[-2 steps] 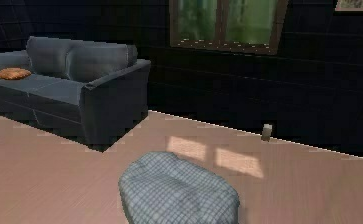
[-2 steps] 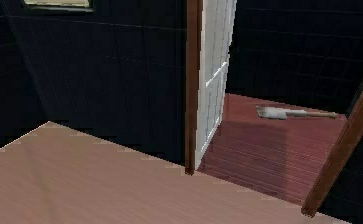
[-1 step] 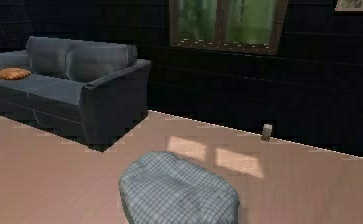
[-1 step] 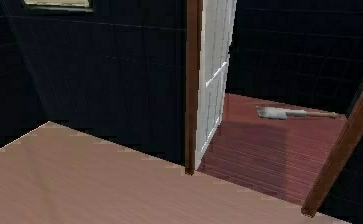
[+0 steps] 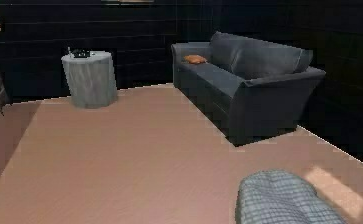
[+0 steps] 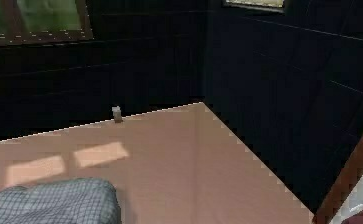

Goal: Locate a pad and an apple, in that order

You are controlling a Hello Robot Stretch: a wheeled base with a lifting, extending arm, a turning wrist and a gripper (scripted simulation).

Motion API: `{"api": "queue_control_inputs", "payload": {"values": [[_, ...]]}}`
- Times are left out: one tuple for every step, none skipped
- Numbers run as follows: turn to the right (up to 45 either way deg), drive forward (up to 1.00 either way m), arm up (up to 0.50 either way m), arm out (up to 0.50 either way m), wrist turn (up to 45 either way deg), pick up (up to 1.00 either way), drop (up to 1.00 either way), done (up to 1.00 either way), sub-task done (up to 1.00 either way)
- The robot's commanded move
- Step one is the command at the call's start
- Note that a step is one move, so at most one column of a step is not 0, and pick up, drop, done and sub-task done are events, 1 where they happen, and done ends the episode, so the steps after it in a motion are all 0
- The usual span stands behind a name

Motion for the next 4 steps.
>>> {"api": "queue_control_inputs", "payload": {"values": [[-45.0, 0.00, 0.00, 0.00, 0.0, 0.00, 0.00, 0.00, 0.00], [-45.0, 0.00, 0.00, 0.00, 0.0, 0.00, 0.00, 0.00, 0.00], [-39.0, 0.00, 0.00, 0.00, 0.0, 0.00, 0.00, 0.00, 0.00], [0.0, 1.00, 0.00, 0.00, 0.0, 0.00, 0.00, 0.00, 0.00]]}}
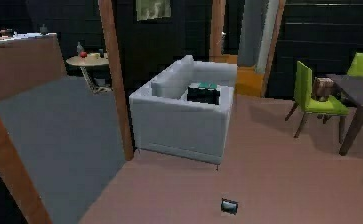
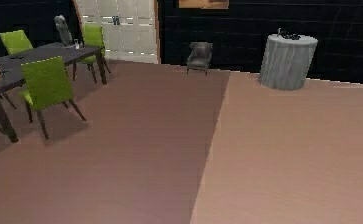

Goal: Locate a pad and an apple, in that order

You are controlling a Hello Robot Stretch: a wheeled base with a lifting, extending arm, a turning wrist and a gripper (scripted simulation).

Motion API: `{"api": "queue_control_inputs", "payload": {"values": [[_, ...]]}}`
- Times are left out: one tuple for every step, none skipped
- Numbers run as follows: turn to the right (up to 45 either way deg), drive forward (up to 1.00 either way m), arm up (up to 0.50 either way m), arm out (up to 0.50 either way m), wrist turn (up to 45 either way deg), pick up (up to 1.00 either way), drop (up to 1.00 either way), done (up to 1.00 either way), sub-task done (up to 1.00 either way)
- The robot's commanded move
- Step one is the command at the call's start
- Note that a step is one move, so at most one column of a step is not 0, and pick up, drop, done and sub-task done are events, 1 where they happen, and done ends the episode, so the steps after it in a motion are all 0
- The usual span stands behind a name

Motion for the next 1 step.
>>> {"api": "queue_control_inputs", "payload": {"values": [[-6.0, 0.00, 0.00, 0.00, 0.0, 0.00, 0.00, 0.00, 0.00]]}}
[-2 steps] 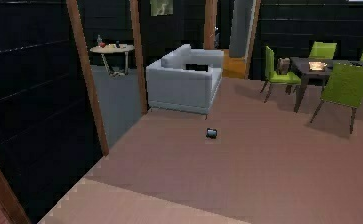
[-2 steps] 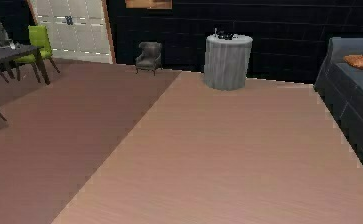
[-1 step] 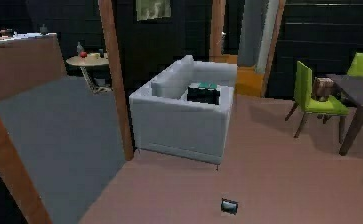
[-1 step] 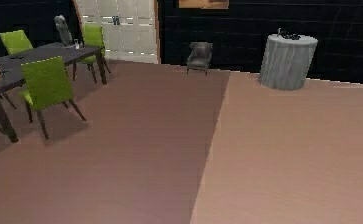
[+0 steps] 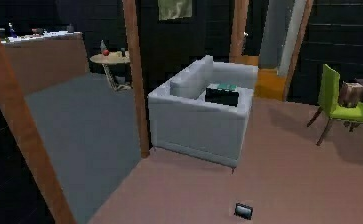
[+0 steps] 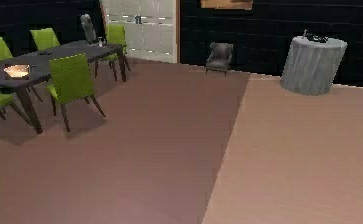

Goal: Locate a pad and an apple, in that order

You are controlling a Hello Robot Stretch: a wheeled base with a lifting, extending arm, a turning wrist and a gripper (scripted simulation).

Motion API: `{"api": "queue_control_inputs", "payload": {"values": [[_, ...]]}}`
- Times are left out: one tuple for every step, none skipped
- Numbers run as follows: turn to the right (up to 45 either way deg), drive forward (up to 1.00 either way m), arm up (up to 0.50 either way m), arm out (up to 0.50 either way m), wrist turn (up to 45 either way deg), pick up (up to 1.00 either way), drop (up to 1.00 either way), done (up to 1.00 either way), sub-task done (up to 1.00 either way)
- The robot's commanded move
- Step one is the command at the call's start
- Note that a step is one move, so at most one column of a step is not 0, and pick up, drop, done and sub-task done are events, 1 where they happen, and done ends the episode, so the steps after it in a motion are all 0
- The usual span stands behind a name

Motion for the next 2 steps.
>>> {"api": "queue_control_inputs", "payload": {"values": [[0.0, 0.75, 0.00, 0.00, 0.0, 0.00, 0.00, 0.00, 0.00], [-39.0, 0.00, 0.00, 0.00, 0.0, 0.00, 0.00, 0.00, 0.00]]}}
